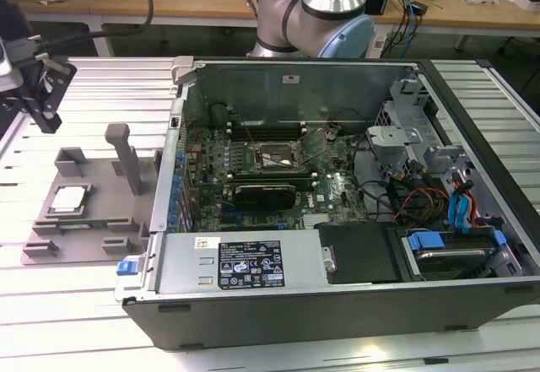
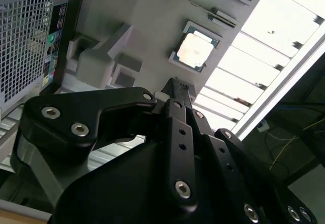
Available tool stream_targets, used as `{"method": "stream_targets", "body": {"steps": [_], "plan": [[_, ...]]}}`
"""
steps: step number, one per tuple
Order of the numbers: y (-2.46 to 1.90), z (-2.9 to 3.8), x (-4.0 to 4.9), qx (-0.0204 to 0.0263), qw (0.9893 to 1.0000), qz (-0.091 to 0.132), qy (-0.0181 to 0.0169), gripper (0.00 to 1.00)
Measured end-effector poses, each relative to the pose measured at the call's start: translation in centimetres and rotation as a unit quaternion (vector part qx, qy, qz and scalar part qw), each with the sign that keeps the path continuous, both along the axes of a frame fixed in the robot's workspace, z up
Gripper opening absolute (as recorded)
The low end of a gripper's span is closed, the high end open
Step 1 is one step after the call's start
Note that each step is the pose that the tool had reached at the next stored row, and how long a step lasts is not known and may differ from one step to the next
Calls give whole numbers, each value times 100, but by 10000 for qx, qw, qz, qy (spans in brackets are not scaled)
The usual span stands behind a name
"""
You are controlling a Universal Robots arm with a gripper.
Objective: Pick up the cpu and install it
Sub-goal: 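Reach for the cpu, then pick up the cpu and move it towards the insertion slot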
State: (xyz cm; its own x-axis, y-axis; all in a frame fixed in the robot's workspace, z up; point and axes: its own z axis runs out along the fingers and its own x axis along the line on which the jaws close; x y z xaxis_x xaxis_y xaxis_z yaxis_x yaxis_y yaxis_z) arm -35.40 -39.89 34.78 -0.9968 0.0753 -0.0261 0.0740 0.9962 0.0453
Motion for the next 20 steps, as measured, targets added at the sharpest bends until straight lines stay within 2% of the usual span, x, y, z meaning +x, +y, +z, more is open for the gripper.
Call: {"method": "stream_targets", "body": {"steps": [2,16,20], "plan": [[0,-20,0,0,10000,0,0,11],[1,-36,-14,0,10000,3,-1,11],[-1,-87,-39,1,10000,4,0,11]]}}
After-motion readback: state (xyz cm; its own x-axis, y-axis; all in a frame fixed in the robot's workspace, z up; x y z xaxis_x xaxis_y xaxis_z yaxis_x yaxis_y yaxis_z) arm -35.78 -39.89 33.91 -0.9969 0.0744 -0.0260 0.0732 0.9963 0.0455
